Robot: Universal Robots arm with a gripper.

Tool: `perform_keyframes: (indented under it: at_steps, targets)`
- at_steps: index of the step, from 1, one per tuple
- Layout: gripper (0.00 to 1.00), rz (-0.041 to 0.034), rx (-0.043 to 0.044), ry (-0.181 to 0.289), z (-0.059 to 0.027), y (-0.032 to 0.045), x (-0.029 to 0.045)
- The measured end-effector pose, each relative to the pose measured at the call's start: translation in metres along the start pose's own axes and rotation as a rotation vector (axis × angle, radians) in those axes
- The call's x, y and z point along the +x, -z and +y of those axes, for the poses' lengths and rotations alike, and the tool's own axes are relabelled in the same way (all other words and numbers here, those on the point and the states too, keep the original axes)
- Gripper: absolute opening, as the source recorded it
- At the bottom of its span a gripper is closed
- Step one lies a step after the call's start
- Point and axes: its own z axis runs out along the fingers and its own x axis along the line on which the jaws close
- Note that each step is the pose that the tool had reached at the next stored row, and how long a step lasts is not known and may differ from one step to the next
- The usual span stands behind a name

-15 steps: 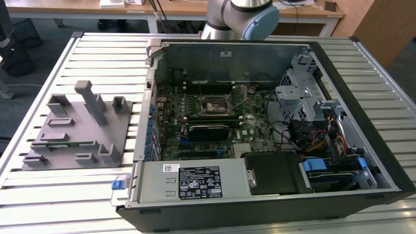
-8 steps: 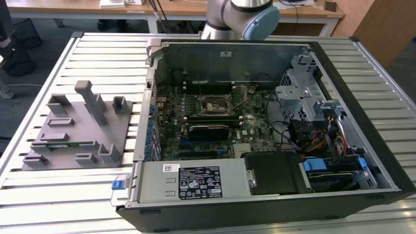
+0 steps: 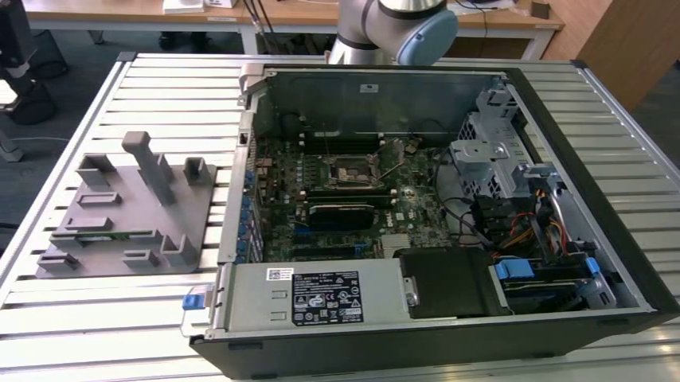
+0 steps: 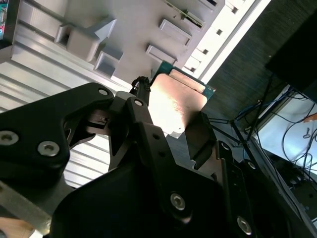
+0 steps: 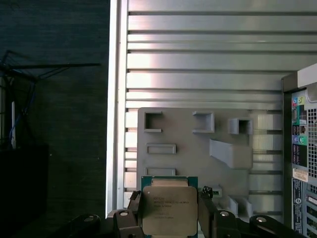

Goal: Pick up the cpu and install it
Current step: 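Pick up the cpu and move it towards the insertion slot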

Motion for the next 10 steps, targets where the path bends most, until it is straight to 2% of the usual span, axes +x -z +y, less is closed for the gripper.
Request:
perform_keyframes:
  at_steps: [10]
  targets:
    - [0.53, -0.0001, 0.0000, 0.000, 0.0000, 0.0004, -0.0146]
